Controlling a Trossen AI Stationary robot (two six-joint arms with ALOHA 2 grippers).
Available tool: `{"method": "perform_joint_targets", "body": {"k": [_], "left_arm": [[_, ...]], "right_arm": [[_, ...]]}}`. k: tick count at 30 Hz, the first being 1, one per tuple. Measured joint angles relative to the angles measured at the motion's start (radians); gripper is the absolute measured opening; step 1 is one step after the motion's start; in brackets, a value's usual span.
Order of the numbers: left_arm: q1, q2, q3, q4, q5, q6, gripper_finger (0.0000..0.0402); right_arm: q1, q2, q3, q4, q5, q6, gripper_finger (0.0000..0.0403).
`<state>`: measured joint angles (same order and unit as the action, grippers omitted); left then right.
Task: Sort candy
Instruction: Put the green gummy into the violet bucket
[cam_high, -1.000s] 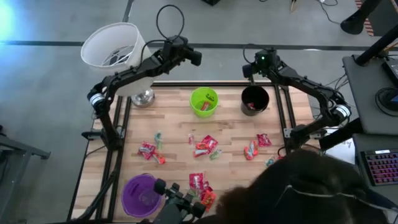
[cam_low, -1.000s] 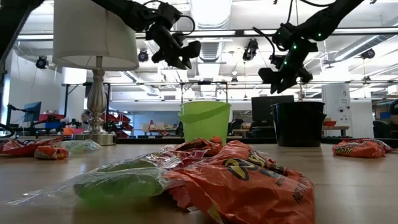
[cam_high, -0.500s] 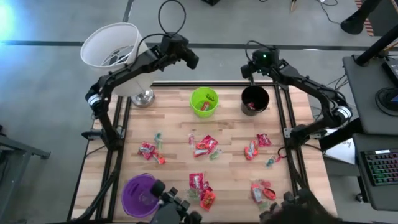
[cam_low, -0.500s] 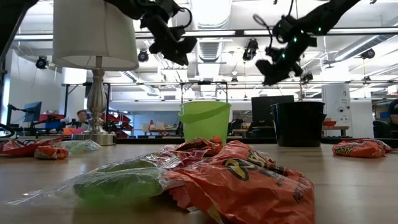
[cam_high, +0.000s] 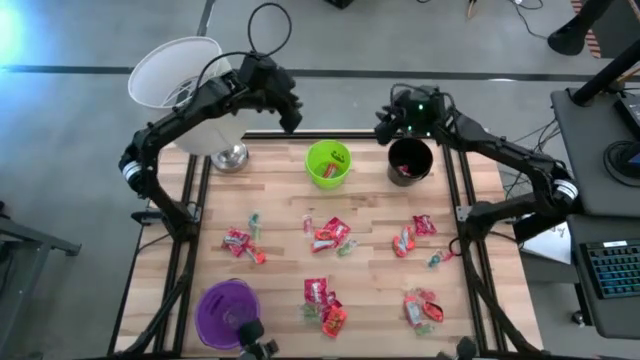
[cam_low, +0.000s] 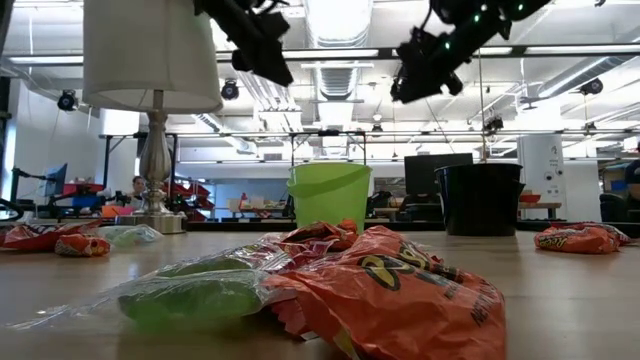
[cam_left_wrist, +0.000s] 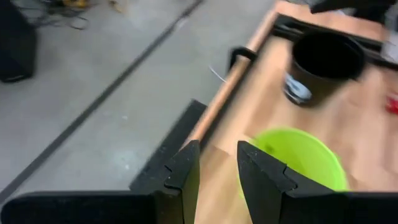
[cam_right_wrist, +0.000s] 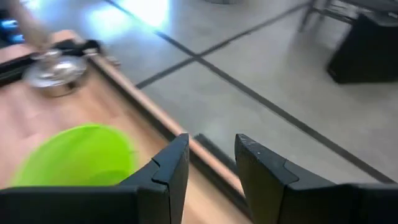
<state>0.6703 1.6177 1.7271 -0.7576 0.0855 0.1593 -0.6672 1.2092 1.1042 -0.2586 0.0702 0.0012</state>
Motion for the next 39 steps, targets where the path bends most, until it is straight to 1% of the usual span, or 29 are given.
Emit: {"method": "perform_joint_targets", "body": {"k": [8,12,14,18,22,26,30,35,39], "left_arm": [[-0.031,-0.052,-0.001,-0.15,0.137,0.057,0.0093],[-0.044,-0.071,-0.002,-0.21,0.239,0.038,0.0108],[-0.057,-0.082,-0.002,-0.254,0.265,0.034,0.0118],[-0.086,-0.093,-0.002,-0.379,0.268,0.053,0.0141],[-0.125,-0.093,-0.002,-0.471,0.266,0.056,0.015],[-0.187,-0.094,-0.002,-0.481,0.265,0.071,0.015],[-0.237,-0.096,-0.002,-0.48,0.266,0.1,0.015],[-0.258,-0.099,-0.002,-0.485,0.265,0.101,0.015],[-0.259,-0.116,-0.002,-0.511,0.265,0.101,0.015]], "right_arm": [[0.179,0.002,0.0,-0.038,0.009,0.078,0.0123],[0.246,0.002,0.003,-0.051,0.012,0.145,0.0123],[0.278,0.003,0.019,-0.074,0.012,0.163,0.0123],[0.345,0.003,0.026,-0.083,0.009,0.167,0.0123],[0.402,0.004,0.021,-0.088,-0.017,0.246,0.0123],[0.434,0.004,0.021,-0.087,-0.066,0.262,0.0123],[0.436,0.004,0.021,-0.085,-0.072,0.26,0.0118],[0.436,0.004,0.021,-0.085,-0.07,0.272,0.011],[0.445,0.004,0.021,-0.111,-0.075,0.286,0.0126]]}}
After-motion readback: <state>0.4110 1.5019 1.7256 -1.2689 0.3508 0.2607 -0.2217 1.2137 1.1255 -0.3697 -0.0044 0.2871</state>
